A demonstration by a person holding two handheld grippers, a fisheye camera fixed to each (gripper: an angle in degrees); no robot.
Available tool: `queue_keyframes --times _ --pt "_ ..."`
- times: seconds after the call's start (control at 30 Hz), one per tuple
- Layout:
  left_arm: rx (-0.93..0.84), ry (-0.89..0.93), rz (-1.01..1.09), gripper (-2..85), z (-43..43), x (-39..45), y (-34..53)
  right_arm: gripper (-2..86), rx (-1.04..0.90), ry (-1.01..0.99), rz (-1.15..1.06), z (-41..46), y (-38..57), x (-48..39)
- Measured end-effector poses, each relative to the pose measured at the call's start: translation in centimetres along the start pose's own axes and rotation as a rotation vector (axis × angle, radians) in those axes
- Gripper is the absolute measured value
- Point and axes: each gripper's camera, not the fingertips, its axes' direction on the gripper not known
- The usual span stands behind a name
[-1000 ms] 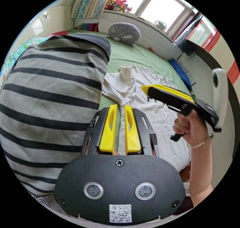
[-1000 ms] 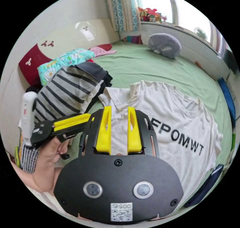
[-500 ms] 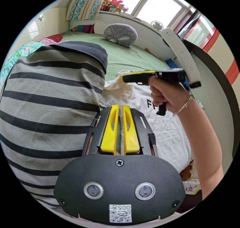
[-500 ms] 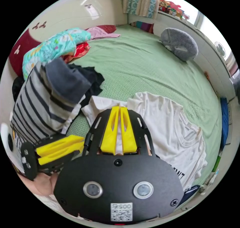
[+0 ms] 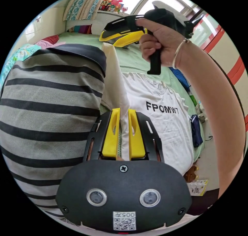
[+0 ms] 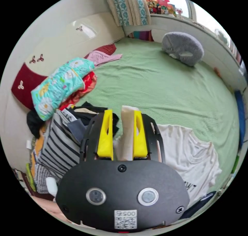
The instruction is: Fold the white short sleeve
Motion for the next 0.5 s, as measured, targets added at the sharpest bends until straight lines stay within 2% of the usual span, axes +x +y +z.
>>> queue_keyframes --times 0.07,0.2,0.27,0.33,0.4,0.5 --pt "0.01 -0.007 0.005 6.7 -0.3 0.3 0.0 8.6 0.059 0.076 0.007 -1.3 2.3 -0.2" --pt "0.027 0.026 0.018 6.8 -1.2 1.1 0.3 8.3 0.215 0.018 0.035 -5.0 11.5 -0.1" --pt "0.041 0.027 0.043 6.9 -1.7 2.0 0.5 6.7 0.182 0.044 0.073 -5.6 15.5 0.2" --pt "0.054 0.022 0.068 7.0 -2.1 3.1 0.8 4.0 0.12 0.158 0.148 -5.7 18.7 0.8" --pt "0.055 0.057 0.103 7.0 -2.3 4.7 1.1 0.5 0.025 0.232 0.329 -5.9 21.8 2.3" --pt "0.056 0.098 0.134 6.9 -2.4 7.0 1.6 -0.7 0.005 0.241 0.473 -6.6 24.3 3.2"
